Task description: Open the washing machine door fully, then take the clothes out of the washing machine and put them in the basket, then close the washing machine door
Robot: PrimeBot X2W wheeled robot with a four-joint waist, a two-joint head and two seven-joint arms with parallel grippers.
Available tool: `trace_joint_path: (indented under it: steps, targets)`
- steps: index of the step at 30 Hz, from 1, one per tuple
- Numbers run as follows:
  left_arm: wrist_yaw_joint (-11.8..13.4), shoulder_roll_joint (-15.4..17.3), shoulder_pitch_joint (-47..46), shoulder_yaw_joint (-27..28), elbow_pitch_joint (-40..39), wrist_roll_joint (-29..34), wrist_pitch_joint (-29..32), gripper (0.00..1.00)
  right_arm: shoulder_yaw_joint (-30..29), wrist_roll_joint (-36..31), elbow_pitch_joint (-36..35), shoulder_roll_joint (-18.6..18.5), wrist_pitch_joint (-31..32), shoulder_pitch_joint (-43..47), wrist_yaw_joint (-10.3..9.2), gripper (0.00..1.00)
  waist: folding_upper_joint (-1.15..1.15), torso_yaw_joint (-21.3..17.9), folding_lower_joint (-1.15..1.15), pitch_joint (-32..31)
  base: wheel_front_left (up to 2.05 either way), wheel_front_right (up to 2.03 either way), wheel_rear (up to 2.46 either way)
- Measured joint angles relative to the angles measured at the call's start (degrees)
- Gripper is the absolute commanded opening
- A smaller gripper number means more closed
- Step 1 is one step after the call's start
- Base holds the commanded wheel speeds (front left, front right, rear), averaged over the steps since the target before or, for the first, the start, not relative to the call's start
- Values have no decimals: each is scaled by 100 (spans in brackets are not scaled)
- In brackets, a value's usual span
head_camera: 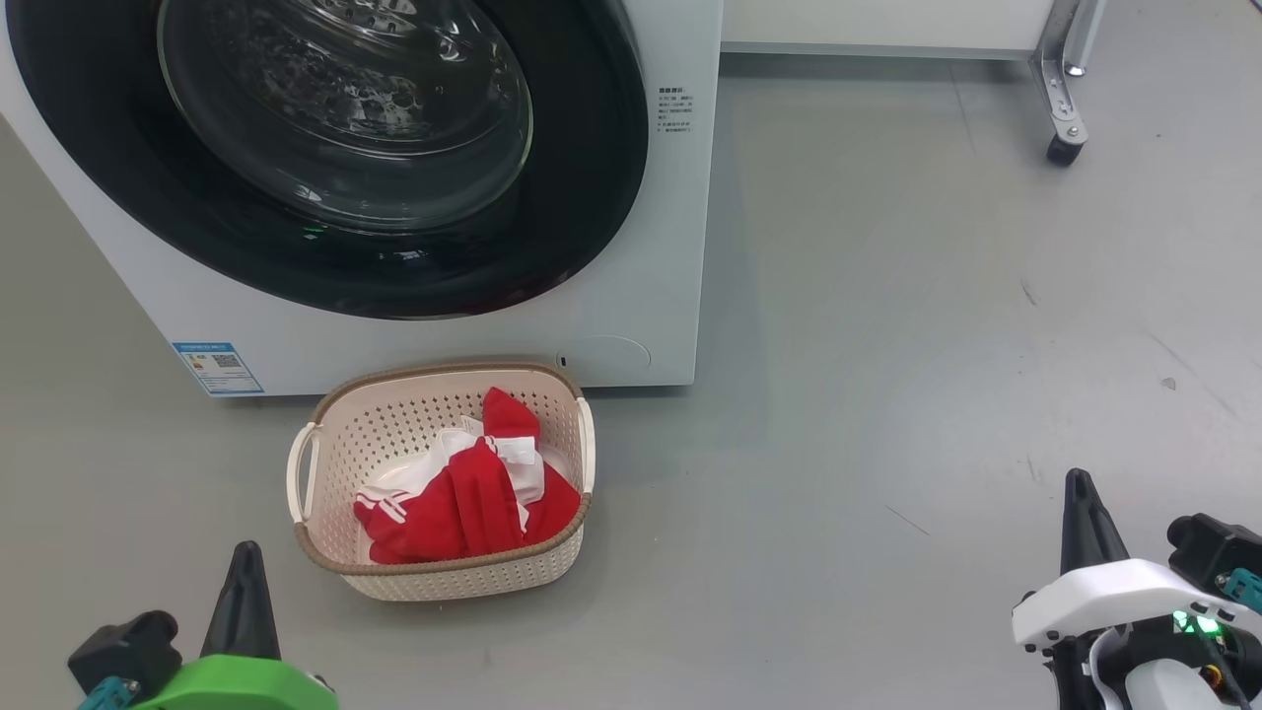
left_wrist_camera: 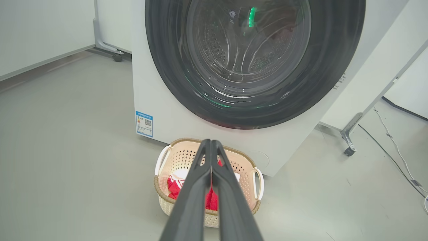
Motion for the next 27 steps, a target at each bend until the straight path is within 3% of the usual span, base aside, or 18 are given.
trace_joint_path:
  steps: [27]
  targets:
    - [-103,8,-232,148,75,-2162,603,0,-364,2045,8,123,605,-111,154,0,0,-90,0,-74,0,0,0]
